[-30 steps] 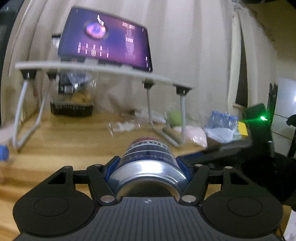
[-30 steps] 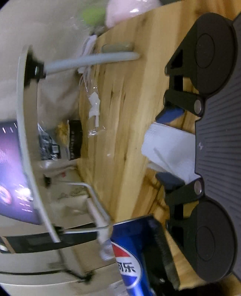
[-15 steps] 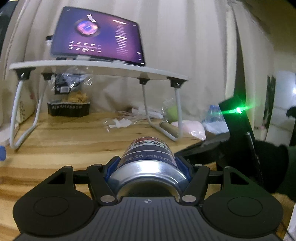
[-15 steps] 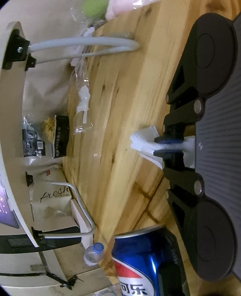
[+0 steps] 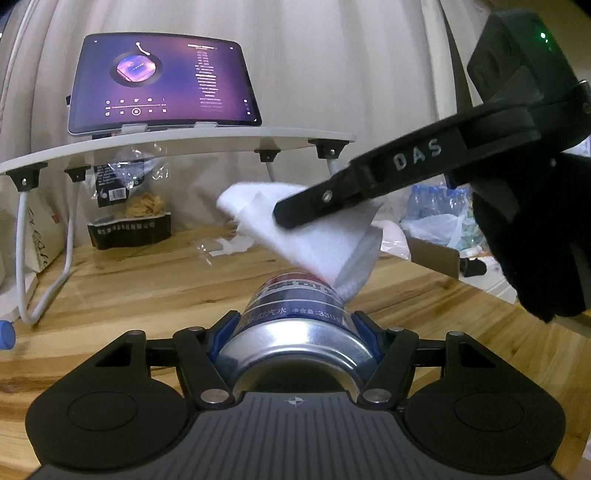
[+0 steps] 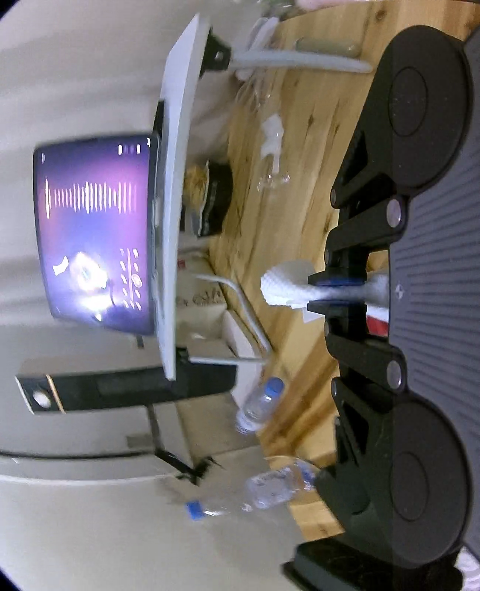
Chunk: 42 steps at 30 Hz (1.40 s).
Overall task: Clean container
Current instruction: 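Wipe the can's side with the towel in the right tool while the left tool holds it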
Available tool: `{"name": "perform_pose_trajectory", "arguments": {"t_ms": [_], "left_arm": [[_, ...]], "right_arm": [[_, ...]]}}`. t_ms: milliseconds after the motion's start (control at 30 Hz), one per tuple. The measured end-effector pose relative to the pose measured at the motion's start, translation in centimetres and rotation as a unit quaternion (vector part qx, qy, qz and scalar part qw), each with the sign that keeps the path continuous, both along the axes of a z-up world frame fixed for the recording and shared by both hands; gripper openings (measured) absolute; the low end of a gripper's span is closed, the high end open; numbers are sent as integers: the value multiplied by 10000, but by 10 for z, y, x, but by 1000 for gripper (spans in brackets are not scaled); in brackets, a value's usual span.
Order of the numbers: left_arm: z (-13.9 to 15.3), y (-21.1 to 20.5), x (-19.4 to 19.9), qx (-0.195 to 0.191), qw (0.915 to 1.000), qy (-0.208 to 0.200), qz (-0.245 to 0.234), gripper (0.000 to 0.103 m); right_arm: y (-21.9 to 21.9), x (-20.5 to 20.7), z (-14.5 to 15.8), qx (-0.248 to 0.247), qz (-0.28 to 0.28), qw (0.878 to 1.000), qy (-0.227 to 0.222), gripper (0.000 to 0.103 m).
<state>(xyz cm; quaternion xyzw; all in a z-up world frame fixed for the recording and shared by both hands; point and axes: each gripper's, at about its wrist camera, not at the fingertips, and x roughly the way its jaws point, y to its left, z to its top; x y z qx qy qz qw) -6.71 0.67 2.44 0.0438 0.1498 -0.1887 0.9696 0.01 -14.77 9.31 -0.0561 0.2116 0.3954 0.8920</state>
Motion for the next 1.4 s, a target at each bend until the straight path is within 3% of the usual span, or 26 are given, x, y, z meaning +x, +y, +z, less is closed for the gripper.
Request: {"name": "perform_pose_trajectory", "arguments": {"t_ms": [367,567,667,767,1400], "left_arm": [[0,-13,-13,343,9990,-265,-129,67],[1,-15,-18,374,9985,-392,-113,67],[1,-13,-20,332,9985,-425,-69,67],[1,-13,-18,269,9988,-404,-31,67],[-2,-8,-9,91,9998,-193,26,67]], "right_arm": [[20,-25,-12,-19,312,9992,268,11],[18,-48,-3,155,584,9976,347,11],[10,-44,-3,106,346,9992,174,11],[-5,-26,-8,407,-126,9986,300,11],[-4,-45,-13,984,64,9928,682,12]]}}
